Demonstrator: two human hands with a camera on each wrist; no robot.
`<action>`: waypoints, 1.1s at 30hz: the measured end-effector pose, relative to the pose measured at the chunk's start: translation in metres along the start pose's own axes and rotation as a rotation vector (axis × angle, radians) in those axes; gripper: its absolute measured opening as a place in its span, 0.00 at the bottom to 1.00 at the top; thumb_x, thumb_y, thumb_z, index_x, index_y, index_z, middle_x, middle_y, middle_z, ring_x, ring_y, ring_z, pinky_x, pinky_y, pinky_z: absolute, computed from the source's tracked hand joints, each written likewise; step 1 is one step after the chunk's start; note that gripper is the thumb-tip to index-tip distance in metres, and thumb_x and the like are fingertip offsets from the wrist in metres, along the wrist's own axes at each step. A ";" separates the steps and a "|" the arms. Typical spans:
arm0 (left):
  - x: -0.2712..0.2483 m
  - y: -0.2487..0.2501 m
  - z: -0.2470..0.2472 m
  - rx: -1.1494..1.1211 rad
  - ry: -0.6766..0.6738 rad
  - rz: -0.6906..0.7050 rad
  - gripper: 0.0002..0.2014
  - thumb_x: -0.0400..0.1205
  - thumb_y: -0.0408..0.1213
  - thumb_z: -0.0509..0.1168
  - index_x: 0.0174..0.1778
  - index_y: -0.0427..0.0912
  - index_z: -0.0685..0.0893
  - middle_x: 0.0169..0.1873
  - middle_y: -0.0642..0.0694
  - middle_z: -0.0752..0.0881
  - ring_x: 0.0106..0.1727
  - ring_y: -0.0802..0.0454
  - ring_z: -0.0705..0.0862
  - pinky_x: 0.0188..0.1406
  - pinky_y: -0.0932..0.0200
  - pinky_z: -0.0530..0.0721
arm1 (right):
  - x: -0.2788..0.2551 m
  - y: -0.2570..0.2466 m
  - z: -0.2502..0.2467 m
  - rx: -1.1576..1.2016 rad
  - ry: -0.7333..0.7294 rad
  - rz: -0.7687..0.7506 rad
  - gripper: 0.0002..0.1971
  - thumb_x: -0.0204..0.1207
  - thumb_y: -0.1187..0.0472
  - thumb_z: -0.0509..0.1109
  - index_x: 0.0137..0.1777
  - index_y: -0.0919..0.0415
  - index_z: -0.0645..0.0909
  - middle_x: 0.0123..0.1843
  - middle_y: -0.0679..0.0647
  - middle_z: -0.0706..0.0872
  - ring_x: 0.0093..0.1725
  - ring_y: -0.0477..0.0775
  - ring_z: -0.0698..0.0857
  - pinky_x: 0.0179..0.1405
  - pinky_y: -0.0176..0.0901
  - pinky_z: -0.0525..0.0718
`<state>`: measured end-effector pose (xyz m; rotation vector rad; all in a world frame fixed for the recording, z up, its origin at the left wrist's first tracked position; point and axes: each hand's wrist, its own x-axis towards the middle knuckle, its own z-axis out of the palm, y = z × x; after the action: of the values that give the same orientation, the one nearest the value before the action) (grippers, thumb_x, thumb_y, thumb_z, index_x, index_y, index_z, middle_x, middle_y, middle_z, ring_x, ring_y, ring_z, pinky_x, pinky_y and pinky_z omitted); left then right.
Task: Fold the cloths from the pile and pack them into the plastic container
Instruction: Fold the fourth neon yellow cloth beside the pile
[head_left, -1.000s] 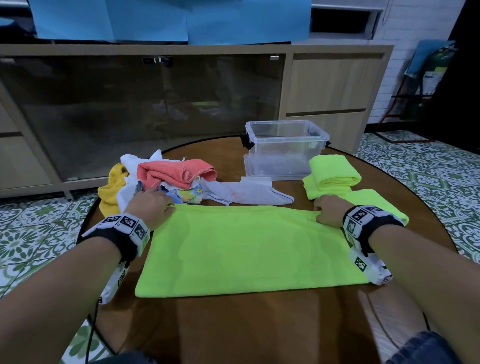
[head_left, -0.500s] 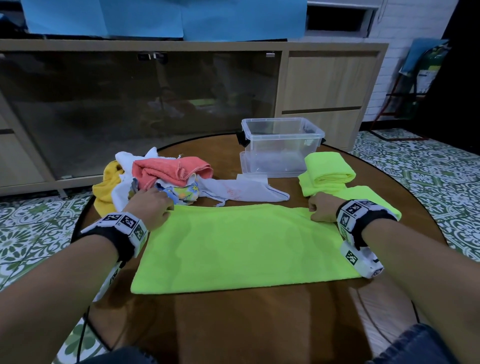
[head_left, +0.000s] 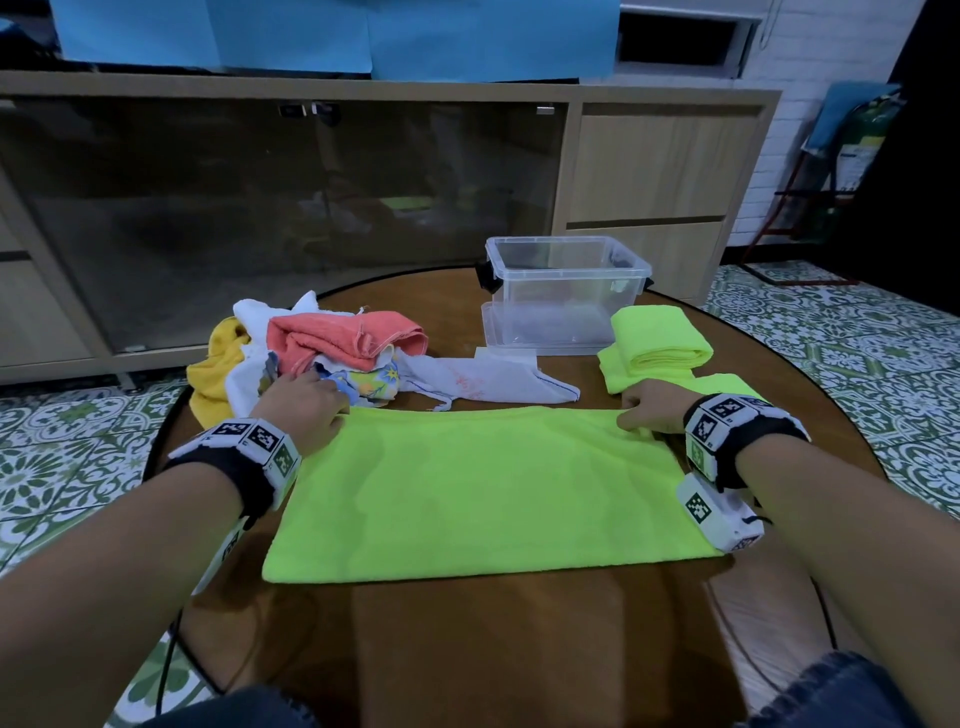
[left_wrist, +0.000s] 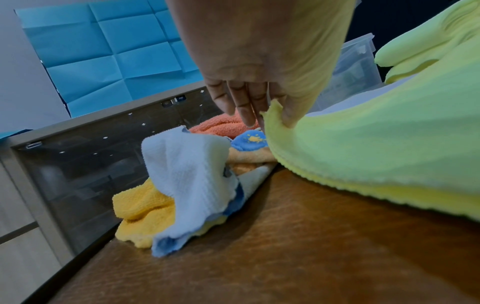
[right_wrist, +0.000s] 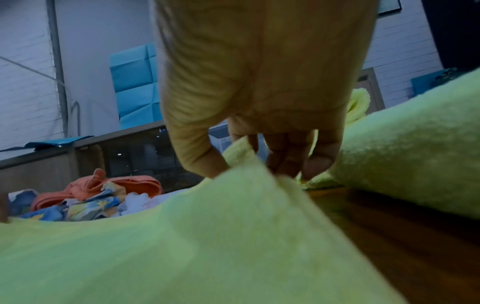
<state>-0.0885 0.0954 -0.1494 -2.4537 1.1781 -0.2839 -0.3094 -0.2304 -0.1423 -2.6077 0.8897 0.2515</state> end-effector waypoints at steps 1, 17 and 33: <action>0.000 0.000 0.001 0.001 0.003 -0.002 0.18 0.86 0.48 0.51 0.70 0.51 0.75 0.67 0.53 0.78 0.69 0.51 0.73 0.64 0.57 0.71 | 0.000 0.000 0.000 0.019 -0.001 0.008 0.17 0.75 0.63 0.67 0.28 0.58 0.65 0.28 0.51 0.67 0.28 0.49 0.65 0.27 0.40 0.61; 0.005 -0.002 0.008 0.016 0.018 -0.053 0.17 0.87 0.44 0.48 0.65 0.48 0.78 0.64 0.52 0.80 0.67 0.51 0.75 0.64 0.55 0.71 | 0.001 0.011 -0.013 0.110 0.221 0.036 0.15 0.79 0.61 0.68 0.32 0.67 0.82 0.27 0.58 0.72 0.29 0.53 0.70 0.25 0.41 0.61; 0.011 -0.006 0.007 -0.210 0.149 -0.141 0.13 0.86 0.42 0.55 0.59 0.48 0.83 0.55 0.48 0.86 0.60 0.48 0.81 0.61 0.54 0.75 | 0.006 0.015 -0.008 0.268 0.411 0.100 0.04 0.82 0.69 0.60 0.53 0.62 0.71 0.31 0.58 0.75 0.24 0.55 0.77 0.27 0.42 0.76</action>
<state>-0.0749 0.0918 -0.1529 -2.7456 1.1477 -0.4086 -0.3142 -0.2478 -0.1413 -2.4009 1.1023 -0.3696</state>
